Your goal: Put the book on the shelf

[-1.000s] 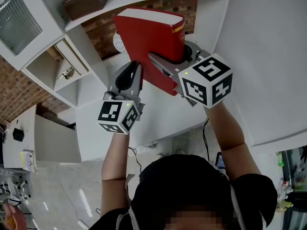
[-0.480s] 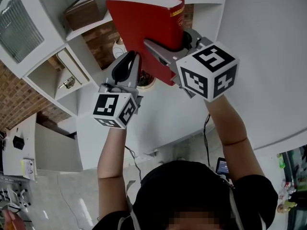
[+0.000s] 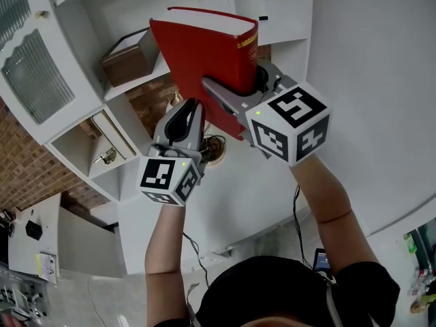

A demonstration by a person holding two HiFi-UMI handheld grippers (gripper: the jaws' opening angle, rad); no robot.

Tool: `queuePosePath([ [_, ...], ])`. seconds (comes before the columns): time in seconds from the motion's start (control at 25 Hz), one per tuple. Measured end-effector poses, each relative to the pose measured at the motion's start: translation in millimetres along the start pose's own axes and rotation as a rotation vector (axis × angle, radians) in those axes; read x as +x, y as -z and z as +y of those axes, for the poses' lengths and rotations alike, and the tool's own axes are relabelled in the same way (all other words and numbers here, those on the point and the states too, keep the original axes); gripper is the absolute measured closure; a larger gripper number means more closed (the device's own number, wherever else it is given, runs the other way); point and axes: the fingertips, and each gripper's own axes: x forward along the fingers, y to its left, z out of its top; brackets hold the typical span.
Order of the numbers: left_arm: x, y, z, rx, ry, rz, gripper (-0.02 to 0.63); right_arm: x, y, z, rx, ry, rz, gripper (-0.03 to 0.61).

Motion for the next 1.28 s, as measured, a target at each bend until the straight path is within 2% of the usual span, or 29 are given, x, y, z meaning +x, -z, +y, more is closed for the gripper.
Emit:
queuePosePath([
  [0.68,31.5,-31.4,2.7,0.04,0.018,-0.059,0.569,13.6,-33.5,-24.1,-0.026,0.041,-0.119,0.365],
  [1.08,33.2,-50.9,18.4,0.078,-0.017,-0.094,0.549,19.8,-56.9,-34.5,-0.057,0.074,-0.195,0.366],
  [1.28,35.8,-53.1,21.5,0.083,-0.02,-0.083,0.539,25.6,-64.5,-39.0,-0.051,0.084,-0.218,0.365],
])
